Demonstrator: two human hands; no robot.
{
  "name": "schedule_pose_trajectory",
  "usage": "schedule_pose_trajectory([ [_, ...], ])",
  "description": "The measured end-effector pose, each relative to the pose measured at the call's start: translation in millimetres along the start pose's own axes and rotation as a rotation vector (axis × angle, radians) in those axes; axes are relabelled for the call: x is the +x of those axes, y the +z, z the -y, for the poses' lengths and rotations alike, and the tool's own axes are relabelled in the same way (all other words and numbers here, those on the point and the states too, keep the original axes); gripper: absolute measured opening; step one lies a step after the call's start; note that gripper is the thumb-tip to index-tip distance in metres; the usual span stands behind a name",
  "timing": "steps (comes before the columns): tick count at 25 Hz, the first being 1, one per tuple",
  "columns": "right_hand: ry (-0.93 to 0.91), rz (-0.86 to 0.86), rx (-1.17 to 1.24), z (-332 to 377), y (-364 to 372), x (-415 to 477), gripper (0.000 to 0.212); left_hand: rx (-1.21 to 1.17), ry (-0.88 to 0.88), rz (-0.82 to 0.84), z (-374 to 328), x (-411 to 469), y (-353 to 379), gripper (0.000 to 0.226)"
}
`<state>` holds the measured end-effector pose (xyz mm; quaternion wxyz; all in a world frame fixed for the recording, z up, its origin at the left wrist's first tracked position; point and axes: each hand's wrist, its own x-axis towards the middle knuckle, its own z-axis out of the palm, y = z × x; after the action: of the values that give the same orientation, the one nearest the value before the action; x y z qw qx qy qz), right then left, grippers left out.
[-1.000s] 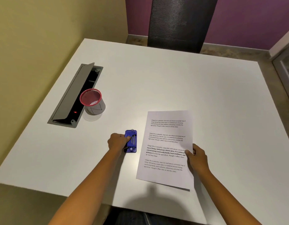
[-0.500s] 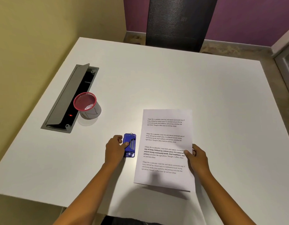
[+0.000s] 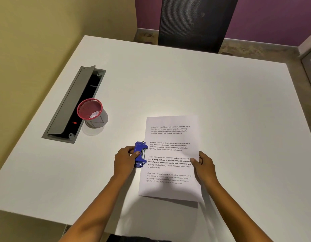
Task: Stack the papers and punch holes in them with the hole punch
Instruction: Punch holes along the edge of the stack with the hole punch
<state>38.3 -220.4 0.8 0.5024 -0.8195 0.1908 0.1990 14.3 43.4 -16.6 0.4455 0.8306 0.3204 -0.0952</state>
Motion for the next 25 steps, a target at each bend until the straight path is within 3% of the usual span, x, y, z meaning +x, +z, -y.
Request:
schedule_pose_trajectory([
  [25,0.03,-0.022,0.114,-7,14,-11,0.018,-0.082,-0.047,0.018,-7,-1,-3,0.026],
])
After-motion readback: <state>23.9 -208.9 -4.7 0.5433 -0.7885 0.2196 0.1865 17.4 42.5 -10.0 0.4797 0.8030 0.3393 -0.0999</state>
